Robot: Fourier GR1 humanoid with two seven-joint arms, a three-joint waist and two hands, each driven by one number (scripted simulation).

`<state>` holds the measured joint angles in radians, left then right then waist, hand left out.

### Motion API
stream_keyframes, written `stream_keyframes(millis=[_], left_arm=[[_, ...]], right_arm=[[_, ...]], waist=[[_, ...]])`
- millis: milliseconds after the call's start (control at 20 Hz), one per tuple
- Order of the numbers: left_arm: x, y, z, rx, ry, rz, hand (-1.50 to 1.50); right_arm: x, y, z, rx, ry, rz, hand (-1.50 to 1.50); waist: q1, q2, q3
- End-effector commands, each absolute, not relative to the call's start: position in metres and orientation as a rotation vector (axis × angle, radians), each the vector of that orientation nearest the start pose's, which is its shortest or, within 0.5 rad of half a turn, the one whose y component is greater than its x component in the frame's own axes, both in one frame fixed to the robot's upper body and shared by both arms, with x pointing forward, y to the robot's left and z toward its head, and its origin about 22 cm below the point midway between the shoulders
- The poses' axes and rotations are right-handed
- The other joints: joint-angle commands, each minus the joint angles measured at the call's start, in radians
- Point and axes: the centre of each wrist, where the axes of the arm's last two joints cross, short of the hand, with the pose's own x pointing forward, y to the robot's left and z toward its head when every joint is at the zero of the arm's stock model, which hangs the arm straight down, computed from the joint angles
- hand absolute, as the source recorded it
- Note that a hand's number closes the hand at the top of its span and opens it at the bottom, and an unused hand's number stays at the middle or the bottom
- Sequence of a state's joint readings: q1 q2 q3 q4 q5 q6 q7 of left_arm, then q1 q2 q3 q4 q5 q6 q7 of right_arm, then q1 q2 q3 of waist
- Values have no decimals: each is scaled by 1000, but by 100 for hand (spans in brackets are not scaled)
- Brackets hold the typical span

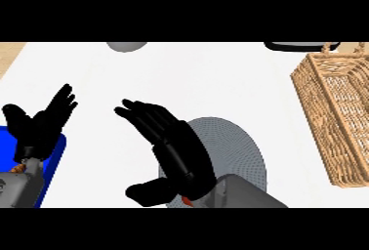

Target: Pick the bell pepper from the placemat and place it in the basket

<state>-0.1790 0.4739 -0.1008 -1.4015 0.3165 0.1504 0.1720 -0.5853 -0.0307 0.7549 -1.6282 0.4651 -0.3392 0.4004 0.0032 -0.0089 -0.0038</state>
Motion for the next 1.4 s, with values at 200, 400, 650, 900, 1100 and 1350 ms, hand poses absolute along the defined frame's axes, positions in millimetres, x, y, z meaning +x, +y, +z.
stream_keyframes(millis=[200,400,650,900,1100,1350], left_arm=[[280,330,34,229,-1339,-48,0],[285,324,40,221,-1360,-47,0],[282,334,38,222,-1369,-59,0],[288,333,43,206,-1353,-32,0],[278,342,35,217,-1357,-32,0],[282,320,27,204,-1373,-40,0]], right_arm=[[259,-6,160,-709,-1575,1093,-150],[261,1,220,-866,-1426,1057,-150],[259,-9,250,-733,-1258,1231,-150],[261,-32,266,-631,-1197,1267,-150],[241,-68,265,-514,-1217,1229,-150],[208,-88,275,-491,-1314,1136,-150]], waist=[[-33,-23,-5],[-28,-15,0],[-26,-9,1],[-39,-8,3],[-47,-9,4],[-43,-5,3]])
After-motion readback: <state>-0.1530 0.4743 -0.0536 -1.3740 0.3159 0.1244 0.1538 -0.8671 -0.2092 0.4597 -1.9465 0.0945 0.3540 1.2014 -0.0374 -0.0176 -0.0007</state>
